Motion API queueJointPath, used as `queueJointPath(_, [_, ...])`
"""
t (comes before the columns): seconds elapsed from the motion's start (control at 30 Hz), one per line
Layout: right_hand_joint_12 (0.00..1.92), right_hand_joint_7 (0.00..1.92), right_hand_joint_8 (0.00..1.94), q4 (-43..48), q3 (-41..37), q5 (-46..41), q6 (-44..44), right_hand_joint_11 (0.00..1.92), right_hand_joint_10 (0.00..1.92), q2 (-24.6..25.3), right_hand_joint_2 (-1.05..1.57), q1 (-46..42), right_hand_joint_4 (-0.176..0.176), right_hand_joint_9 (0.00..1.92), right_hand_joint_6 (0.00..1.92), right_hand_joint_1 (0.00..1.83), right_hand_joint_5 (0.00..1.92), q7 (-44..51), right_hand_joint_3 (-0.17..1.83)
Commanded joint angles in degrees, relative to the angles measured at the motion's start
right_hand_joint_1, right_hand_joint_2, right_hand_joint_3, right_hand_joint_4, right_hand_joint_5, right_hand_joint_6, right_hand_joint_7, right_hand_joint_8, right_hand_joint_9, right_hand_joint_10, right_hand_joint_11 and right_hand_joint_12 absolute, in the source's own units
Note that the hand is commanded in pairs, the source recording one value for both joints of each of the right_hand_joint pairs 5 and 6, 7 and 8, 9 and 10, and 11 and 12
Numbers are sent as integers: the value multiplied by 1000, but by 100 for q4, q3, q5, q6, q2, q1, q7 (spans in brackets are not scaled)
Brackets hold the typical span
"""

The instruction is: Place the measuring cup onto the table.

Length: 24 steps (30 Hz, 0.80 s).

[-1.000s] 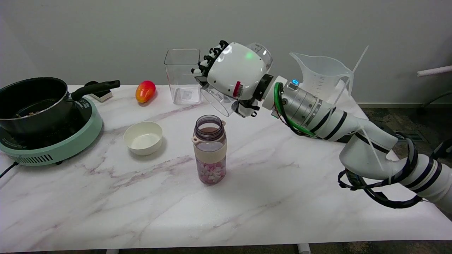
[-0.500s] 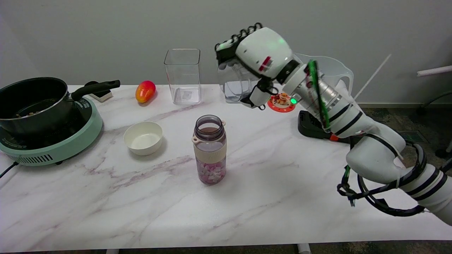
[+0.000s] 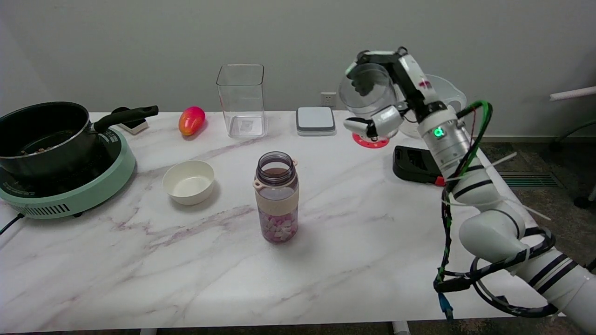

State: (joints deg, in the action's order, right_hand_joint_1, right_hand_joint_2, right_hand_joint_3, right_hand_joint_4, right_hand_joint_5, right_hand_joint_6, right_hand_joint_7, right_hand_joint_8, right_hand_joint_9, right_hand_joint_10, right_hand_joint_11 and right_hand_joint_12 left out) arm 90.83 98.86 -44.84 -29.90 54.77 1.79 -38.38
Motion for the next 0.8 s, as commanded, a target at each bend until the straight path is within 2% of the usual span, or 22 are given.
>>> queueJointPath(0.03, [1037, 1319, 1319, -3196, 1211, -1198, -1745, 1037, 1217, 282, 465, 418, 0, 1217, 1134, 1508, 1134, -3608, 1007])
queueJointPath(0.13, [1092, 1372, 1372, -3573, 1497, -1014, -1597, 1092, 1257, 353, 661, 847, 0, 1257, 1212, 1479, 1212, -3624, 861])
queueJointPath(0.23, [1100, 1377, 1377, -4082, 1741, -768, -1458, 1100, 1263, 568, 699, 1366, 0, 1263, 1221, 1473, 1221, -3771, 826])
queueJointPath(0.47, [1108, 1387, 1387, -5683, 1811, 768, -1809, 1108, 1272, 1127, 734, 2413, 0, 1272, 1223, 1485, 1223, -5147, 811])
queueJointPath(0.8, [1133, 1410, 1410, -5636, 1791, 924, -1865, 1133, 1296, 1389, 821, 2446, 0, 1296, 1265, 1477, 1265, -5261, 755])
